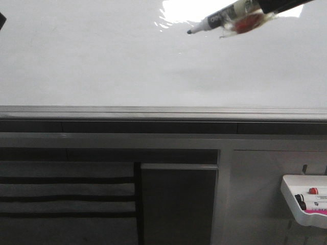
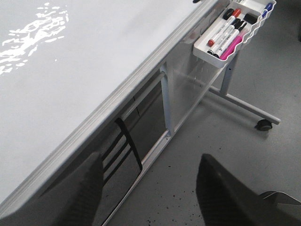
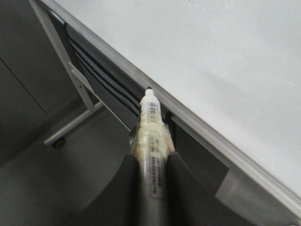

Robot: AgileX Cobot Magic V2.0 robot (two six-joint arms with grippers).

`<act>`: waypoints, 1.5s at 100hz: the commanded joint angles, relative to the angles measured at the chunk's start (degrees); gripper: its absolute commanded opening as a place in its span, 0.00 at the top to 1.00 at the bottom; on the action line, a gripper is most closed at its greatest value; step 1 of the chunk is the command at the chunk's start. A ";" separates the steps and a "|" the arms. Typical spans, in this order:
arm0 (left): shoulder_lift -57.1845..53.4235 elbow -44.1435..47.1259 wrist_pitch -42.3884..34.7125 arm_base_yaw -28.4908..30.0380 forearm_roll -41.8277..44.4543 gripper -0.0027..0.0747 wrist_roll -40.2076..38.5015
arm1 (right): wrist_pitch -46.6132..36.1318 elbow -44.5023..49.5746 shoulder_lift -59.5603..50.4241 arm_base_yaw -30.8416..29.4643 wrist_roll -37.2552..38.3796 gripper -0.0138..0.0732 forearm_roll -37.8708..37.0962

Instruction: Write number 3 on whiteboard

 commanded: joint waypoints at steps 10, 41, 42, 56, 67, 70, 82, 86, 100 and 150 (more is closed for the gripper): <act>-0.66 -1.56 -2.56 0.05 -3.00 0.44 -0.65 | -1.48 -7.93 3.85 -0.99 1.80 0.83 2.88; -0.66 -1.56 -2.56 0.05 -3.00 0.44 -0.65 | 6.07 -25.14 19.62 -1.08 4.63 0.83 -3.95; -0.66 -1.56 -2.56 0.05 -3.00 0.44 -0.65 | 6.24 -25.67 20.27 -1.08 4.63 0.83 -4.27; -0.66 -1.56 -2.56 0.05 -3.00 0.44 -0.65 | 6.14 -29.22 25.81 -1.08 4.63 0.83 -6.56; -0.66 -1.56 -2.56 0.05 -3.00 0.44 -0.65 | 3.80 -30.34 28.78 -1.08 4.63 0.83 -7.59; -0.66 -1.56 -2.56 0.05 -3.00 0.44 -0.65 | 3.17 -30.61 29.58 -1.08 4.63 0.83 -7.93; -0.66 -1.56 -2.56 0.05 -3.00 0.44 -0.65 | -0.04 -30.61 31.23 -1.08 4.63 0.83 -9.05; -0.66 -1.56 -2.56 0.05 -3.00 0.44 -0.65 | -0.87 -30.61 31.32 -1.21 4.63 0.83 -10.63; -0.66 -1.56 -2.56 0.05 -3.00 0.44 -0.65 | 3.71 -30.61 29.96 -2.80 5.00 0.83 -12.63; -0.66 -1.56 -2.56 0.05 -3.00 0.44 -0.65 | 3.32 -28.45 31.08 -1.45 5.52 0.83 -9.14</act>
